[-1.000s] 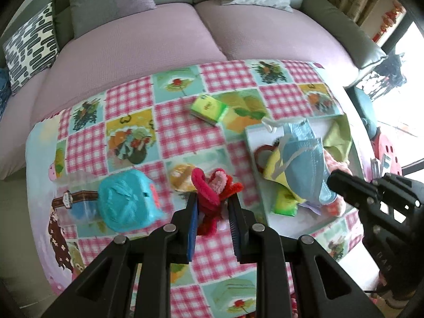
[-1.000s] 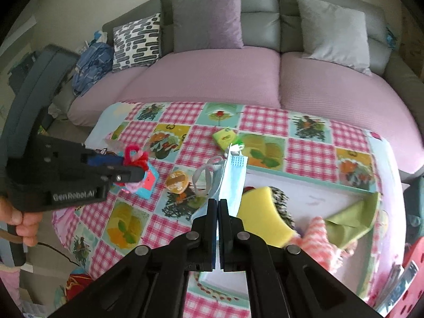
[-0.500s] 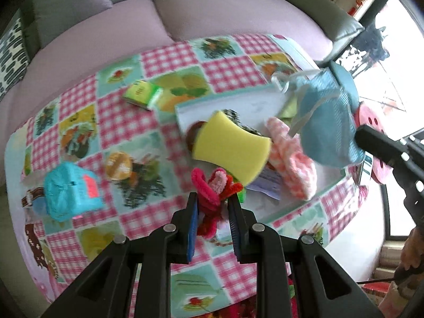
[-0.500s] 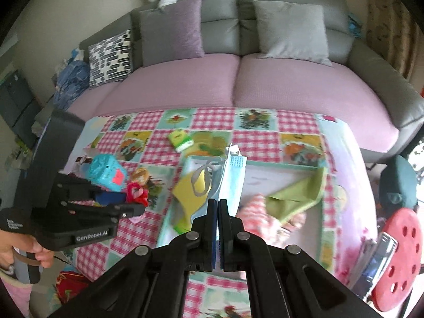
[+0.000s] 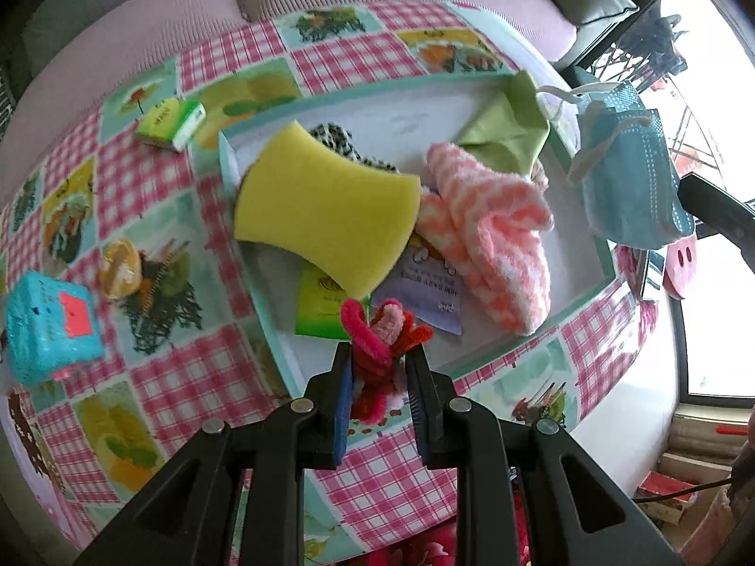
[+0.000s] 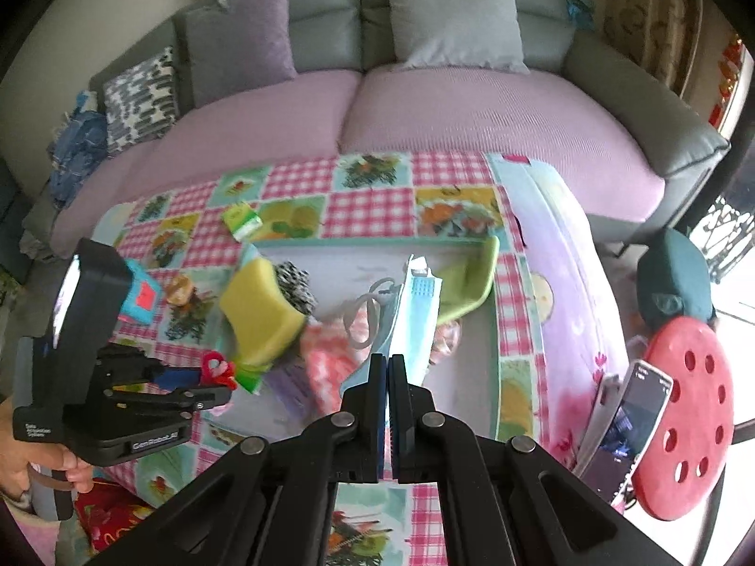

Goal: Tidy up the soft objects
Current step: 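Carry the plush toy and mask over the tray and open both tools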

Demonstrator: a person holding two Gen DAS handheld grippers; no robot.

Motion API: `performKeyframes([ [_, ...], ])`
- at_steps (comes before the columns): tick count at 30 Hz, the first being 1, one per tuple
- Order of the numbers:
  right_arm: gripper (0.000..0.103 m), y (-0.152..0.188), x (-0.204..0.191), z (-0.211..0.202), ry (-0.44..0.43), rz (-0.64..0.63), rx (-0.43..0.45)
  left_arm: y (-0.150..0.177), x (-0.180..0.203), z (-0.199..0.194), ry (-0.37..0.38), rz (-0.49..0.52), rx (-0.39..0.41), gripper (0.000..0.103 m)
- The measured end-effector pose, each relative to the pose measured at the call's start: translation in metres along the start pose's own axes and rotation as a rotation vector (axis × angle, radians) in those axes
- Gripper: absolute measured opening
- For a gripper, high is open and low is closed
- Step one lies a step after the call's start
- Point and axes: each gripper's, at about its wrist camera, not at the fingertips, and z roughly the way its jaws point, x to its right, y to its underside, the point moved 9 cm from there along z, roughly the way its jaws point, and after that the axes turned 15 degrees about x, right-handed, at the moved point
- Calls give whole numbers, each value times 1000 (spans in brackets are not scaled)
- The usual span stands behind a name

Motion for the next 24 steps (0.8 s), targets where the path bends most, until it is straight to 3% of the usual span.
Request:
performKeyframes([
  [11, 1, 42, 8, 46, 23, 8, -130, 18, 2, 31, -1, -31, -51, 23],
  [24, 2, 53, 0, 59, 1, -16, -163, 23, -2, 50, -12, -60, -63, 27],
])
